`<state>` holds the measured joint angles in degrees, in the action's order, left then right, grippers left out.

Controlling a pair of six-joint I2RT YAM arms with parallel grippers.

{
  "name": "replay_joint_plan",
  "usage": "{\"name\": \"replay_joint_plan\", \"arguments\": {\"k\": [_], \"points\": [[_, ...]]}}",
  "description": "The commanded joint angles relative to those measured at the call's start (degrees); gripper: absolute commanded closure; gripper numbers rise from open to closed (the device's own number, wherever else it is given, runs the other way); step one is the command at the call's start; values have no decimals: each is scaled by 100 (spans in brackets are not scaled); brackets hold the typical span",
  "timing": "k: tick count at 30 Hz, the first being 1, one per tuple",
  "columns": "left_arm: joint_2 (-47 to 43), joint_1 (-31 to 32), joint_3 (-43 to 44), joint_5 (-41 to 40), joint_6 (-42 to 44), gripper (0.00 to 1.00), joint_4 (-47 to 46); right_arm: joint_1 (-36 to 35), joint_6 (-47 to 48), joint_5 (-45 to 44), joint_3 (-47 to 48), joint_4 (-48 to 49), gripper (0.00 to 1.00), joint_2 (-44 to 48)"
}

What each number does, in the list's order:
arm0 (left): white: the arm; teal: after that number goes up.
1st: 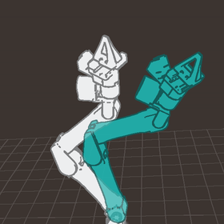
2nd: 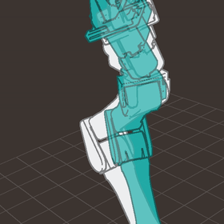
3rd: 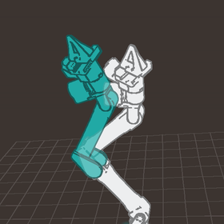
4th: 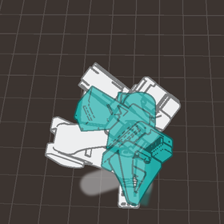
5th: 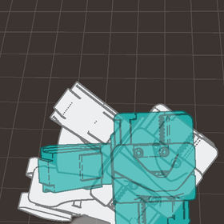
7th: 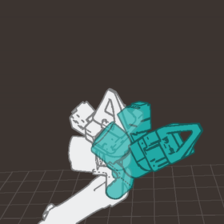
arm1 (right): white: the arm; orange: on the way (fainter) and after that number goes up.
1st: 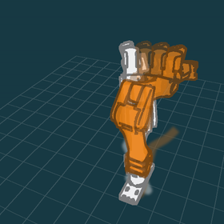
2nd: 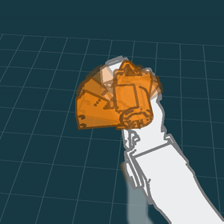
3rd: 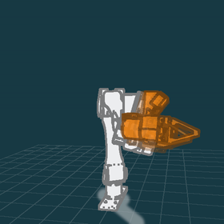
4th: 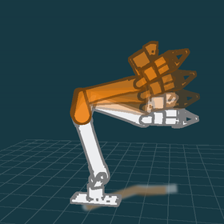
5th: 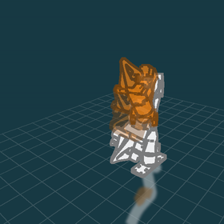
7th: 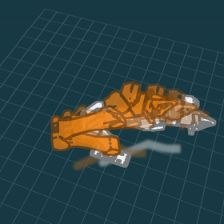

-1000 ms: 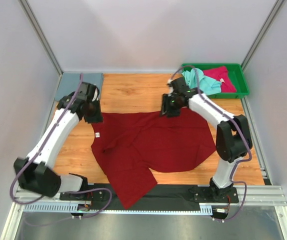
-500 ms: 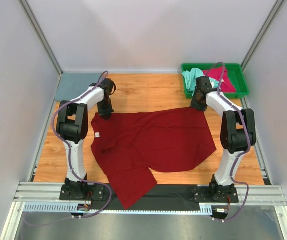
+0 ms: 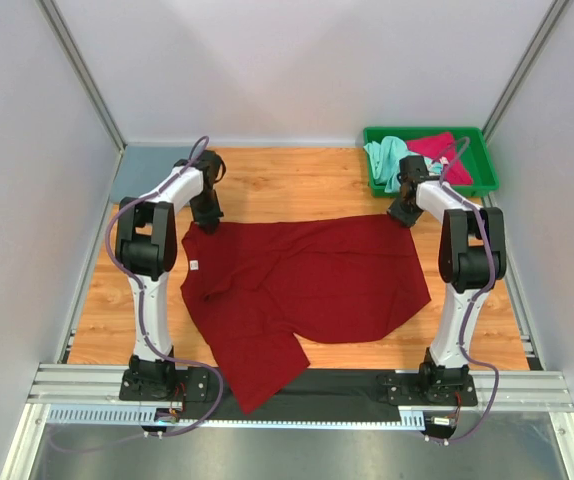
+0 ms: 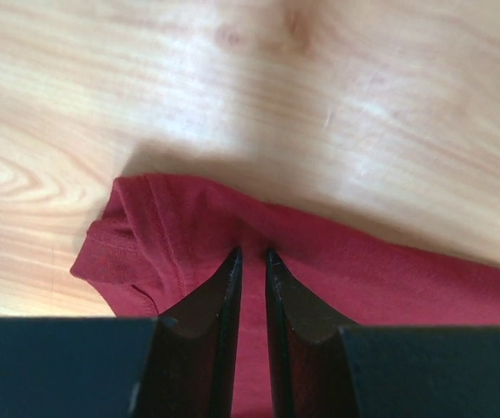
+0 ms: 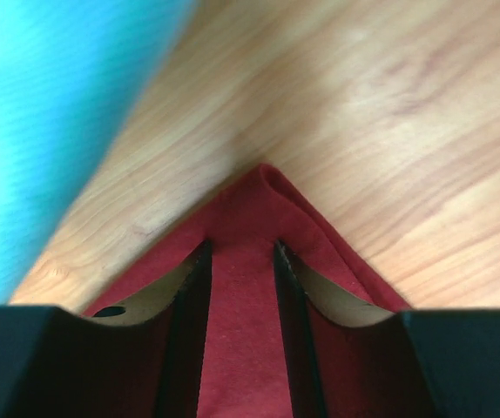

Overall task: Fold and stack the t-shirts
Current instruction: Fold the tshirt

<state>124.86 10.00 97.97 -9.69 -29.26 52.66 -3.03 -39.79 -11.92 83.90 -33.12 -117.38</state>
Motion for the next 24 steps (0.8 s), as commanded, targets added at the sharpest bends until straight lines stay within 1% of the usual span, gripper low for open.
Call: {"name": "replay_joint_plan", "arguments": {"k": [1, 5, 8, 9, 10, 12, 13, 15, 16, 18, 19, 21, 22, 23, 24], "points": [[284, -59, 327, 38, 122, 76, -116, 415, -696, -441, 64, -914, 63, -312], [504, -95, 617, 37, 306, 76, -98, 802, -820, -346, 83, -1065, 63, -294], [496, -95, 828, 187, 621, 76, -151, 927, -479, -197, 188, -1056, 63, -355], [435, -86, 863, 213, 649, 75, -160, 918, -190, -144, 293, -1004, 63, -329], [217, -68, 829, 222, 693, 69, -195, 874, -48, -13, 329, -977, 63, -277], [-39, -7, 767, 257, 754, 64, -178, 778, 233, -47, 390, -951, 62, -6], [-310, 19, 758, 257, 772, 61, -125, 690, 566, -56, 425, -933, 60, 127], [-645, 81, 619, 257, 781, 59, -2, 619, 779, 49, 522, -1046, 58, 503], [-1004, 98, 565, 257, 781, 58, 50, 558, 954, 111, 557, -1082, 56, 636], [-1409, 168, 303, 223, 816, 57, 103, 496, 1061, 137, 610, -1257, 53, 900], [-1812, 186, 206, 196, 825, 56, 138, 426, 1139, 329, 584, -1284, 51, 1162], [-2227, 204, -207, 231, 807, 56, 200, 330, 1140, 558, 470, -1249, 47, 1462], [-2629, 204, -383, 309, 799, 56, 209, 103, 1053, 873, 235, -1188, 47, 1786], [-2833, 204, -802, 362, 799, 56, 200, -4, 974, 1093, 84, -961, 47, 1937], [-3218, 204, -1032, 511, 816, 56, 192, -127, 799, 1600, -74, -829, 47, 2069]]}}
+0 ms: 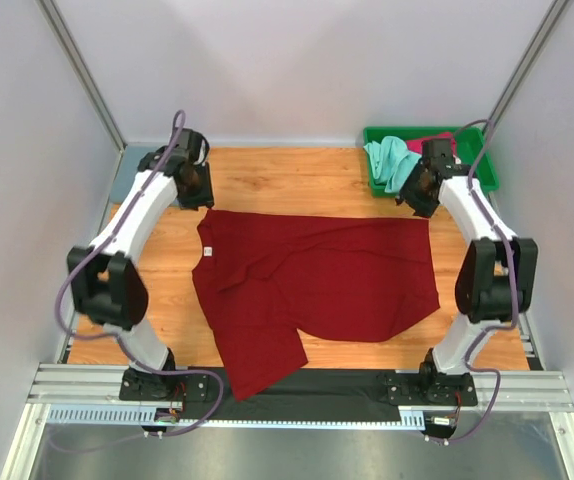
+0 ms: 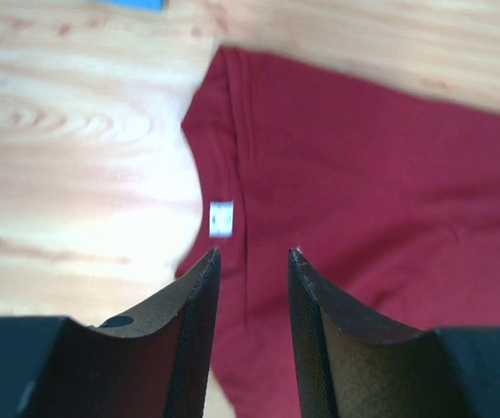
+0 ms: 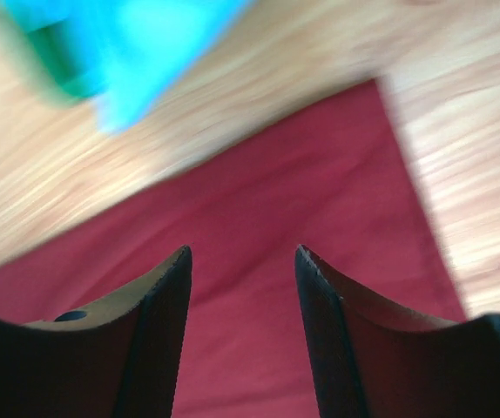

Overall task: Fold and stack the t-shirts
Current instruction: Fold the tshirt

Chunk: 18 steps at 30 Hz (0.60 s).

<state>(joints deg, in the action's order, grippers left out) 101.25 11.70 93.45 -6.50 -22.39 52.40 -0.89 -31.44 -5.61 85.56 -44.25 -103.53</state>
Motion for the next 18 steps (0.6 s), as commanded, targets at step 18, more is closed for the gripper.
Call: {"name": "replay_joint_plan", "arguments": {"k": [18], "points": [[-1681, -274, -3324, 1740, -933, 82, -889, -3910, -2613, 3092, -1946, 3792, 62, -299]]}}
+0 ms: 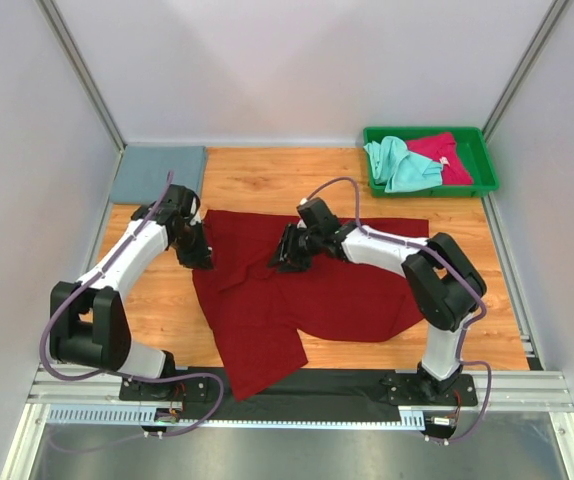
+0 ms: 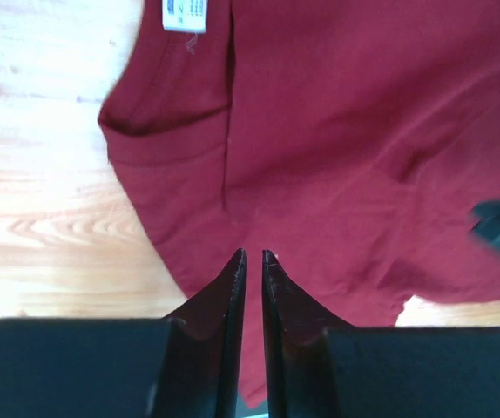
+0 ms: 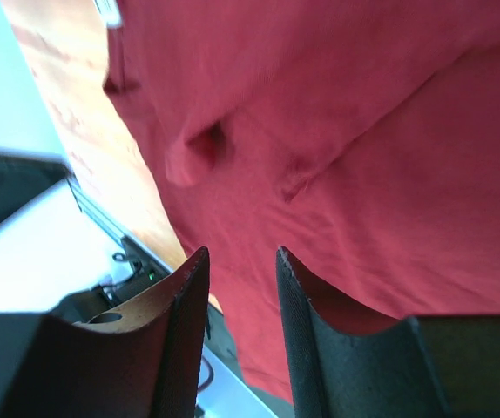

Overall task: Fold and stack the t-shirts
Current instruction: Fold the tshirt

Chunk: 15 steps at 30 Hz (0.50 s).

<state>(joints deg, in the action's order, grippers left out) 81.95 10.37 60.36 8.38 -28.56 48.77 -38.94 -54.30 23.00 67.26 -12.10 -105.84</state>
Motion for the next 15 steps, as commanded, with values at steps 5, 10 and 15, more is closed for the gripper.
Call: {"name": "replay_joint_plan", "arguments": {"k": [5, 10, 15], "points": [[523, -211, -15, 190, -238, 80, -790, -272, -326, 231, -144, 586, 62, -235], [840, -220, -42, 427, -335, 79, -966, -325, -405, 117, -117, 655, 62, -402], [831, -220, -51, 471, -273, 70, -1124, -334, -511, 47, -38, 744, 62, -639]]}}
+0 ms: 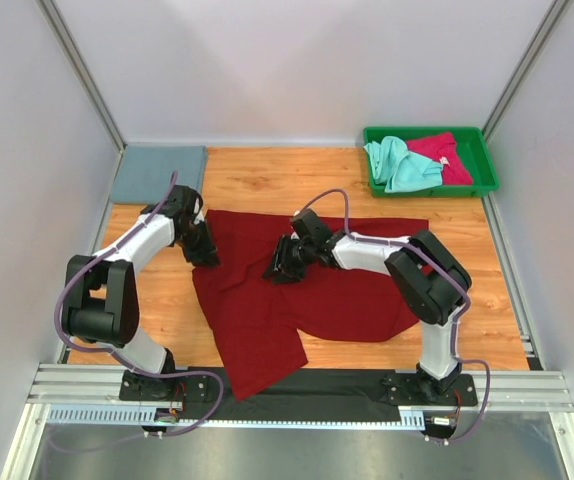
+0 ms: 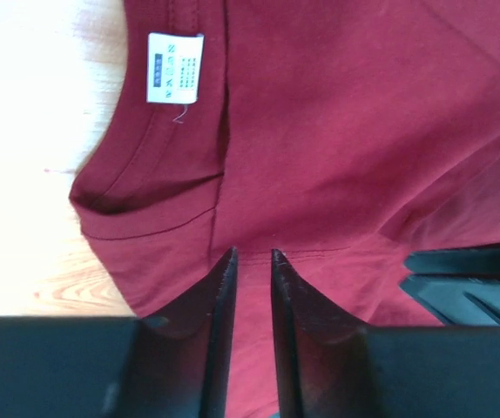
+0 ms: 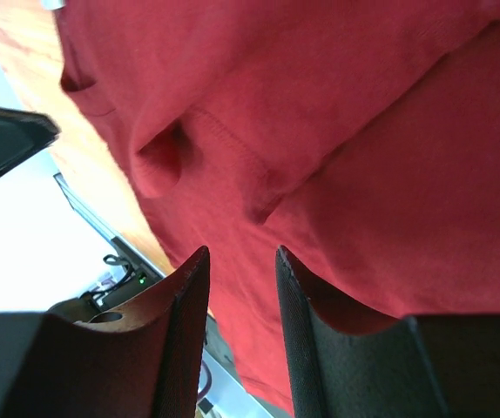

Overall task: Fold and stack the t-shirts
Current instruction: Fold the tshirt

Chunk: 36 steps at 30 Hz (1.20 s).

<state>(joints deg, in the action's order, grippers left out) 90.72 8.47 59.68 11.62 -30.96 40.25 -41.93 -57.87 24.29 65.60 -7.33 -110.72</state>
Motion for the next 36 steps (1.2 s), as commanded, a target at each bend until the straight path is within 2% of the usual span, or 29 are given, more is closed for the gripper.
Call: {"name": "replay_joint_plan", "arguments": {"k": [1, 17, 20, 24, 30, 36], "points": [[-45, -30, 26, 165, 2, 69, -289, -34, -172, -91, 154, 259, 62, -196], [245, -30, 176, 289, 143, 67, -360, 36, -366, -179, 558, 215, 66, -626], [236, -30, 158, 271, 152, 67, -377, 54, -401, -215, 585, 101, 72, -635], [262, -30, 237, 253, 143, 67, -334, 106, -349, -162, 594, -66, 88, -496], [113, -30, 228, 280, 108, 67, -290, 229, 20, 4, 559, -523, 97, -74], [8, -30, 123, 192, 125, 67, -70, 335, 302, 479, 576, -813, 100, 59]]}}
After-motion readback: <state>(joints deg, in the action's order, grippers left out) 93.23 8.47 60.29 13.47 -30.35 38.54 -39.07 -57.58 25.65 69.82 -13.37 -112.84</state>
